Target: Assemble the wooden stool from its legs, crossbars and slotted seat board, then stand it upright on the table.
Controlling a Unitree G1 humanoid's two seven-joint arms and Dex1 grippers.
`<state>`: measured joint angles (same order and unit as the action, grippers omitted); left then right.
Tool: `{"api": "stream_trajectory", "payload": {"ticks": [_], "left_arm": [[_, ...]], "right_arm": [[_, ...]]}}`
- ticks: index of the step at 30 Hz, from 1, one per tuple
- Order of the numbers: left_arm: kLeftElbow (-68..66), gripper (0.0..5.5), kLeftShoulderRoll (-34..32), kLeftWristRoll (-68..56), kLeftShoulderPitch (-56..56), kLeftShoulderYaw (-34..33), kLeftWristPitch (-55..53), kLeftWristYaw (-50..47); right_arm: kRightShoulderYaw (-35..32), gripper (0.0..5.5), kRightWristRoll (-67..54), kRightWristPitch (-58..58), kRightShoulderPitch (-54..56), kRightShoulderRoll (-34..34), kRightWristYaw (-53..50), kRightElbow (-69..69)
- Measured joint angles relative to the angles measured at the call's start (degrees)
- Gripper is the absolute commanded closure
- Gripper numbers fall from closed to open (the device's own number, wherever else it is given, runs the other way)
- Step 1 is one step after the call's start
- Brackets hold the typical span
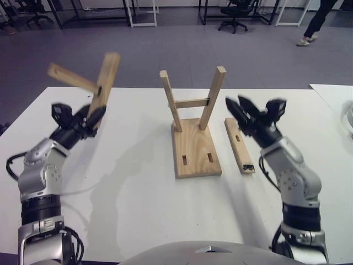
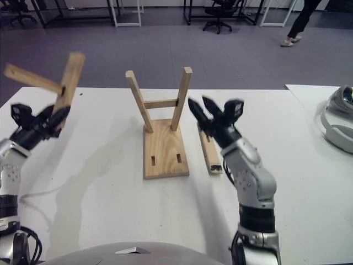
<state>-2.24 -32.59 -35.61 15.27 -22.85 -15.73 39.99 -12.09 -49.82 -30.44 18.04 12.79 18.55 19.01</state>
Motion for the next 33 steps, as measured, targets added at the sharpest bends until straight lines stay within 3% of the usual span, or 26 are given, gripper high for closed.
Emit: {"api": "stream_trajectory", "payload": {"ticks": [2, 5, 11, 13, 26, 27, 33], "left_arm": [[6.86, 3.47, 0.17, -0.05, 2.07, 3.18, -1.74, -1.09], [14.45, 3.47, 2.35, -0.11, 5.96, 9.76, -5.50, -3.36], [20.83, 3.47, 5.78, 0.17, 10.09, 19.23, -8.93, -3.73], [20.95, 3.47, 5.75, 0.57, 10.09, 20.83, -8.98, -2.75], [23.16, 3.47, 4.47, 6.42, 7.55, 24.69, -8.76, 0.32], [23.74, 3.09, 4.32, 6.81, 6.66, 25.37, -8.80, 0.69], [27.97, 2.12, 2.73, 9.48, -2.83, 32.29, -9.78, 2.31]], "right_arm": [[-1.38, 1.54, -6.97, -3.78, 9.39, -1.11, -4.56, -0.87], [-1.20, 1.46, -11.80, -6.93, 20.93, -4.42, -10.31, -6.32], [-1.72, 1.46, -18.47, -9.02, 27.33, -10.52, -17.69, -12.08], [-2.27, 1.83, -20.20, -9.38, 27.33, -11.01, -19.02, -12.20], [-3.65, 4.31, -34.18, -15.23, 20.33, -9.65, -34.12, -7.18], [-3.52, 4.41, -34.89, -15.23, 18.51, -9.59, -34.94, -5.95], [-6.66, 4.47, -29.07, -8.64, -3.69, -9.25, -35.09, 8.42]]}}
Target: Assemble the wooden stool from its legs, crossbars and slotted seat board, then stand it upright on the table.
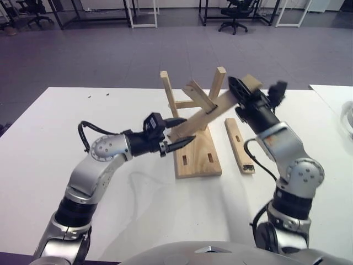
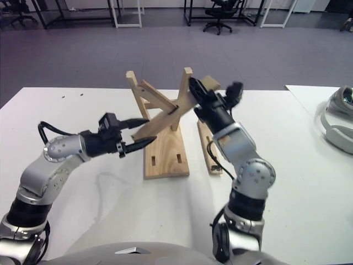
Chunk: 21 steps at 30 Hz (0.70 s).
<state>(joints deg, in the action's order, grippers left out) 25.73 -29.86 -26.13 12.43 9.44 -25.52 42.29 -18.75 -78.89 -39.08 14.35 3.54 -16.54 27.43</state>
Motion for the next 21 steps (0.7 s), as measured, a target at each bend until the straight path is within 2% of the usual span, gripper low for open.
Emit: {"api": "stream_trajectory", "payload": {"ticks": [5, 13, 18, 20, 21], "left_arm": [[-2.14, 1.24, 1.83, 4.39, -3.58, -1.62, 0.46, -6.84], [-4.35, 1.21, 2.89, 6.89, -3.80, -2.10, 1.11, -9.19], [-4.89, 1.21, 3.18, 8.56, -3.82, -2.42, 2.07, -9.31], [-4.93, 1.21, 3.19, 8.73, -3.87, -2.87, 2.08, -9.34], [-4.93, 1.21, 3.24, 8.74, -3.90, -2.87, 2.08, -9.35]], "right_arm": [[0.32, 4.47, 11.66, 3.99, -13.90, 2.91, 4.01, 4.78], [0.97, 4.47, 22.47, 10.73, -17.13, 3.78, 8.98, 1.74], [1.07, 4.47, 22.99, 9.58, -16.94, 5.14, 7.15, 3.11], [3.42, 4.45, 25.46, 8.53, -16.52, 7.47, 6.89, 5.10], [7.05, 4.45, 29.52, 8.13, -15.20, 9.88, 7.06, 6.82]]}}
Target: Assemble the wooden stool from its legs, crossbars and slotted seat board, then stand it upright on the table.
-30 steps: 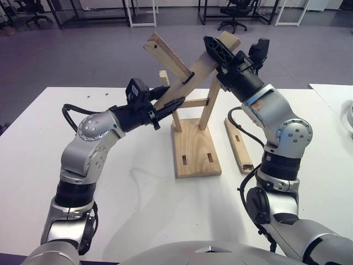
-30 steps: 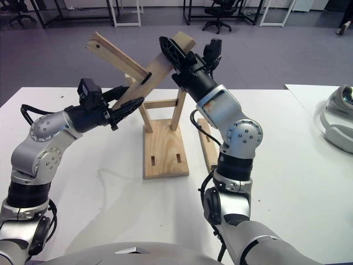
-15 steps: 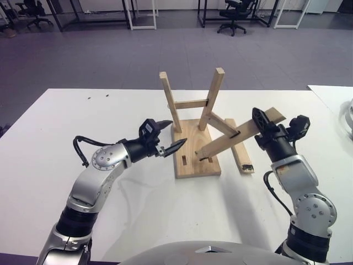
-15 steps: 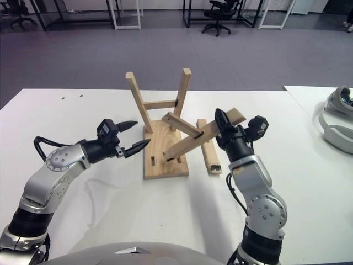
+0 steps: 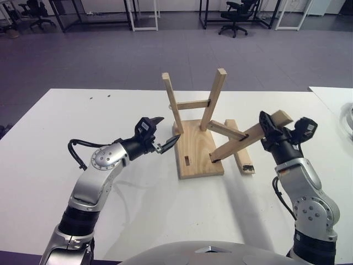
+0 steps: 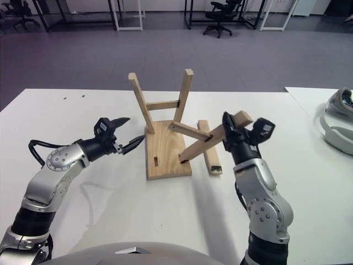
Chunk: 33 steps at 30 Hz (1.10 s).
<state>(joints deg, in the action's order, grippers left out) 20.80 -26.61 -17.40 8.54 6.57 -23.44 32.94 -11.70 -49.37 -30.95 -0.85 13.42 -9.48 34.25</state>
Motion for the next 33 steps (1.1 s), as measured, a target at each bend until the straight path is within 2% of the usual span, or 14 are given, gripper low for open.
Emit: {"api": "stream_trajectory", "payload": {"ticks": [3, 5, 17, 18, 19, 22, 28, 31, 33], "left_arm": [[-0.02, 1.21, 0.32, 0.13, 0.03, -0.02, 0.00, -0.15], [-0.34, 1.21, 0.39, 0.14, 0.18, -0.11, 0.00, -0.16], [-2.40, 1.21, 0.59, 0.81, 1.46, -0.78, 0.10, -1.08], [-2.41, 1.21, 0.67, 1.26, 1.46, -0.91, 0.17, -1.38], [-2.43, 1.21, 0.76, 1.41, 1.46, -1.13, 0.36, -1.60], [-2.77, 1.21, 1.30, 1.88, 1.47, -1.45, 0.87, -1.99], [-3.37, 1.21, 1.77, 2.32, 1.51, -2.10, 1.61, -2.25], [-3.95, 1.21, 1.83, 2.33, 1.65, -2.51, 1.72, -2.28], [-4.05, 1.21, 1.87, 2.34, 1.69, -2.62, 1.78, -2.30]], "right_arm": [[9.65, 4.45, 10.76, -3.49, 4.13, 4.07, -2.04, 2.97], [11.86, 4.45, 12.96, -4.40, 4.63, 3.23, -3.46, 3.01], [14.43, 4.46, 19.84, -3.70, 2.67, 1.80, 1.07, 2.37], [14.03, 4.08, 19.94, -3.67, 2.82, 1.84, 1.57, 2.26], [13.39, 4.03, 19.99, -3.65, 3.24, 1.94, 2.22, 2.17], [9.97, 3.44, 19.84, -4.66, 3.69, 2.17, 3.80, 1.10], [4.82, 2.23, 14.64, 0.34, 8.04, -0.04, 8.36, 5.98], [-5.52, 1.64, 5.99, 2.81, 12.87, 2.95, 11.27, 6.52], [-10.95, 1.23, 4.63, 3.16, 14.56, 6.00, 11.46, 1.46]]}}
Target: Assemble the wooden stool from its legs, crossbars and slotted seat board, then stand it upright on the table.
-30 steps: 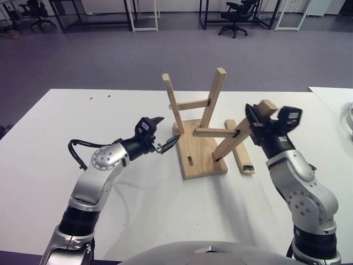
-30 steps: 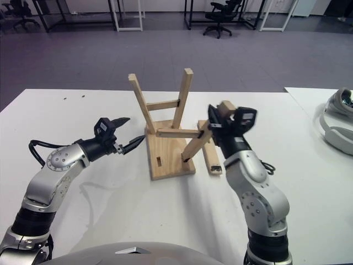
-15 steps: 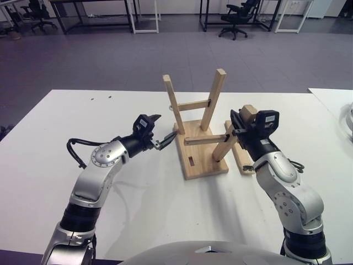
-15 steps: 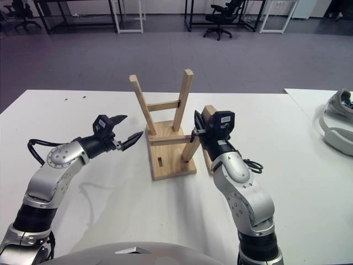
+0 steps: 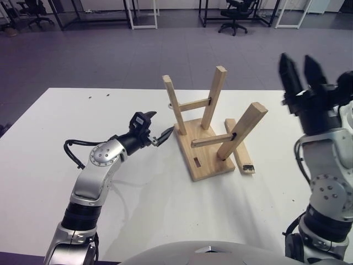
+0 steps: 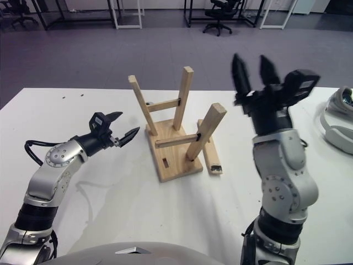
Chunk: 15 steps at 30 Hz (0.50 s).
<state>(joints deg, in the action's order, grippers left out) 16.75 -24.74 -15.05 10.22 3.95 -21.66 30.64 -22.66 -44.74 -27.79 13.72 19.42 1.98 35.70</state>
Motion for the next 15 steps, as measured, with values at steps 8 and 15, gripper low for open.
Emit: {"api": "stream_trajectory", "payload": {"ticks": [8, 15], "left_arm": [[-0.88, 1.21, 1.18, 0.12, 0.25, -0.73, 0.94, -1.37], [-1.33, 1.21, 1.80, 0.24, 1.25, -0.52, 0.96, -1.38]], "right_arm": [[15.40, 0.76, 13.54, -12.47, -14.72, 2.73, 4.73, -23.05], [21.78, 1.72, 22.30, -12.44, -13.50, 5.08, 7.88, -28.34]]}}
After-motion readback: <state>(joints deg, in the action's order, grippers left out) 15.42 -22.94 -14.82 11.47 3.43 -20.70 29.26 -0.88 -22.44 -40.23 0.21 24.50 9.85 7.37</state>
